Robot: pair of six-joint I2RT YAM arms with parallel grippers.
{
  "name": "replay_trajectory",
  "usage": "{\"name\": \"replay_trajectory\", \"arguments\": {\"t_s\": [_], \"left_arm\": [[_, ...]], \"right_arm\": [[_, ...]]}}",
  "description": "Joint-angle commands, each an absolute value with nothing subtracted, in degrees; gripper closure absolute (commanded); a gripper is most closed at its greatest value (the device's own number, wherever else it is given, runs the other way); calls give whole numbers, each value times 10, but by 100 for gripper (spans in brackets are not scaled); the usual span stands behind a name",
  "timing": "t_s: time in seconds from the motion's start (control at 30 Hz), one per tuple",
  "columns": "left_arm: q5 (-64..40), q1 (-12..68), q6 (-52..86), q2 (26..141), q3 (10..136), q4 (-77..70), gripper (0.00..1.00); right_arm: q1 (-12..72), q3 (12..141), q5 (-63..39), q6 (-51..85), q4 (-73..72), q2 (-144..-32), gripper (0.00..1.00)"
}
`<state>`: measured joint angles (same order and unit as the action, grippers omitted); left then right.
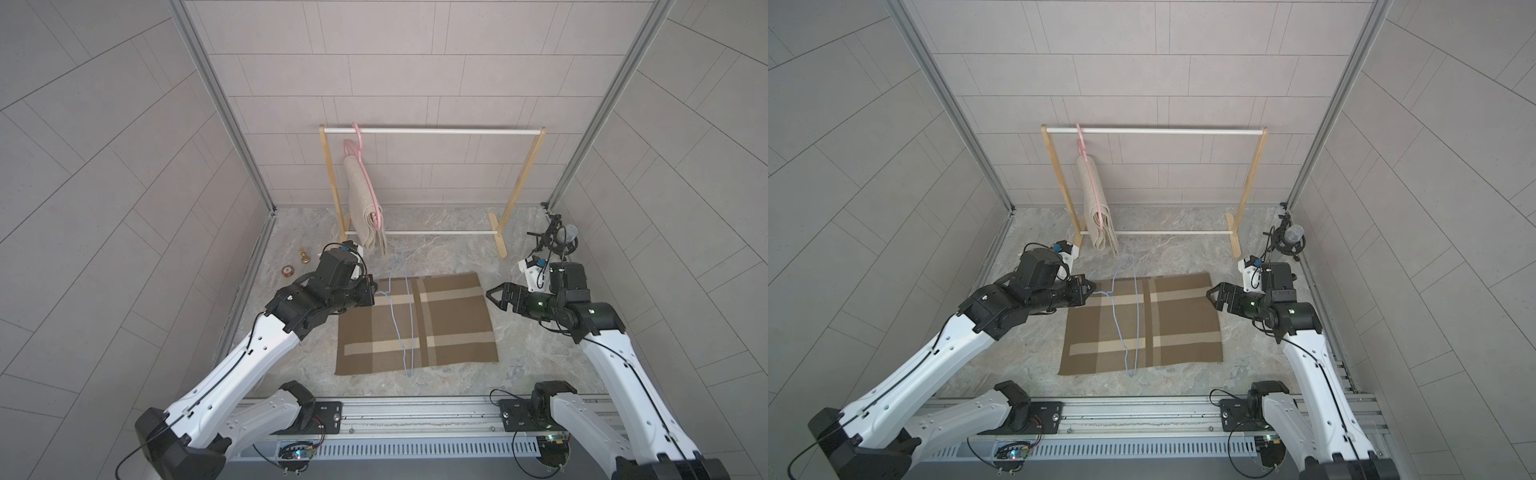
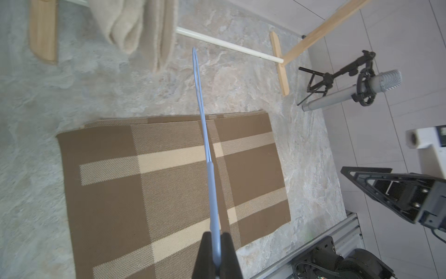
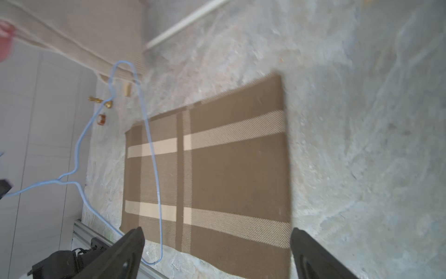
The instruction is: Hang the scarf on the hanger
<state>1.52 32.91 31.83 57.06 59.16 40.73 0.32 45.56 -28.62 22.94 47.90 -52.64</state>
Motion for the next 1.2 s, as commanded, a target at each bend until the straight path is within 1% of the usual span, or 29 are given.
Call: {"name": "replay_trajectory", "arguments": {"t_s": [0.0, 0.1, 0.2, 0.3, 0.37, 0.53, 0.77, 0.87, 1.03, 1.07, 1.17], "left_arm": [[3, 311, 335, 548, 565, 416, 100], [-3, 301, 339, 546, 548, 415, 100], [-3, 293, 339, 549, 538, 413, 100], [-6, 287, 338, 556, 529, 413, 100], [-6, 286, 337, 557, 524, 412, 100], [-3, 284, 328, 560, 516, 409, 100], [-14, 282, 322, 579, 511, 395, 100], [-6, 282, 320, 589, 511, 394, 100], [-4, 281, 319, 608, 509, 396, 100], [-4, 282, 319, 611, 507, 396, 100], [2, 281, 322, 615, 499, 395, 100]], "right_arm": [[-7, 444, -312, 230, 471, -556, 4], [-7, 418, -314, 269, 414, -592, 6], [-7, 395, -297, 278, 372, -633, 7], [-8, 390, -281, 273, 357, -682, 7], [-8, 393, -278, 263, 356, -717, 10], [-8, 384, -311, 256, 331, -785, 17], [-7, 362, -351, 260, 295, -822, 23], [-8, 334, -382, 263, 273, -836, 27], [-5, 302, -461, 310, 170, -840, 39], [-3, 302, -475, 319, 155, -839, 44], [14, 309, -498, 332, 131, -824, 62]]}}
